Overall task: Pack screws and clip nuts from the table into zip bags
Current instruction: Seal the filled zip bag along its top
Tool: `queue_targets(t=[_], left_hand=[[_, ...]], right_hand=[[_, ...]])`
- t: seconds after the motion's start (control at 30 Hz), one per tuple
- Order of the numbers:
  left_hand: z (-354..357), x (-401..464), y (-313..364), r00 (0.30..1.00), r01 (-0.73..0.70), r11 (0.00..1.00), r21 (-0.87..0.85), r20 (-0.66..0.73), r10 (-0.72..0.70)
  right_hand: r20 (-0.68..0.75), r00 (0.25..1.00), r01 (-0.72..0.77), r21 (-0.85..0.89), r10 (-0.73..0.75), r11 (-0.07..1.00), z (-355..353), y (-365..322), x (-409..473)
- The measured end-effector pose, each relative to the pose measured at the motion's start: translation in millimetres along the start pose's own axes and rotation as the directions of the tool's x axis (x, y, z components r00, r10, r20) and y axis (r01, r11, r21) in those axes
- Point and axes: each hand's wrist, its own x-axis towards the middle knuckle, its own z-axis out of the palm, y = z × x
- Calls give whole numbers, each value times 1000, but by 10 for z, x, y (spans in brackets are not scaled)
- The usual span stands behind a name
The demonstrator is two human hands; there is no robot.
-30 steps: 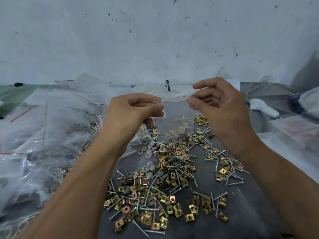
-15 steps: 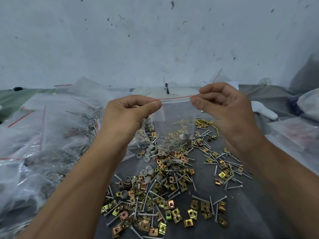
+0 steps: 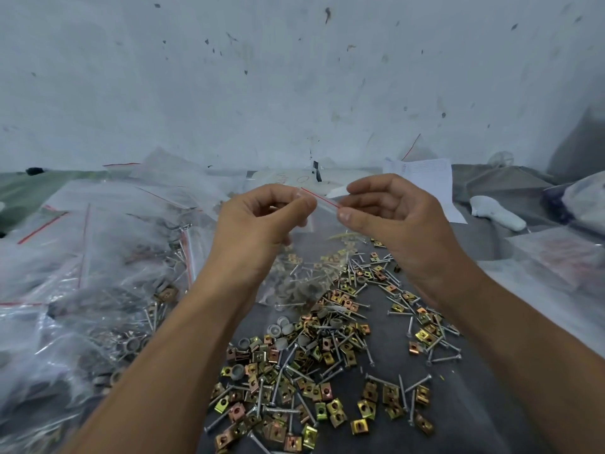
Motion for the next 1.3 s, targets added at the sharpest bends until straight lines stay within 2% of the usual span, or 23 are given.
queue_targets(t=[0.27, 0.43, 0.53, 0.8, 0.97, 1.3], left_hand=[[-28, 13, -23, 1000, -11, 1000, -15, 18, 11], [-16, -6, -27, 994, 6, 999, 31, 113, -9], [14, -18, -28, 992, 12, 999, 36, 125, -16], [38, -19, -18, 997, 21, 1000, 17, 75, -22], [-5, -13, -17, 998, 40, 999, 16, 54, -41], [28, -32, 11, 984, 28, 997, 74, 176, -41]], right_hand=[[-31, 996, 77, -64, -79, 995, 42, -20, -23], [2, 996, 93, -79, -93, 992, 27, -36, -34], [13, 994, 107, -88, -106, 990, 25, -38, -39], [50, 996, 81, -33, -80, 996, 40, -16, -26], [13, 1000, 15, 39, -16, 999, 51, -11, -32], [34, 999, 21, 34, -22, 999, 55, -38, -40]])
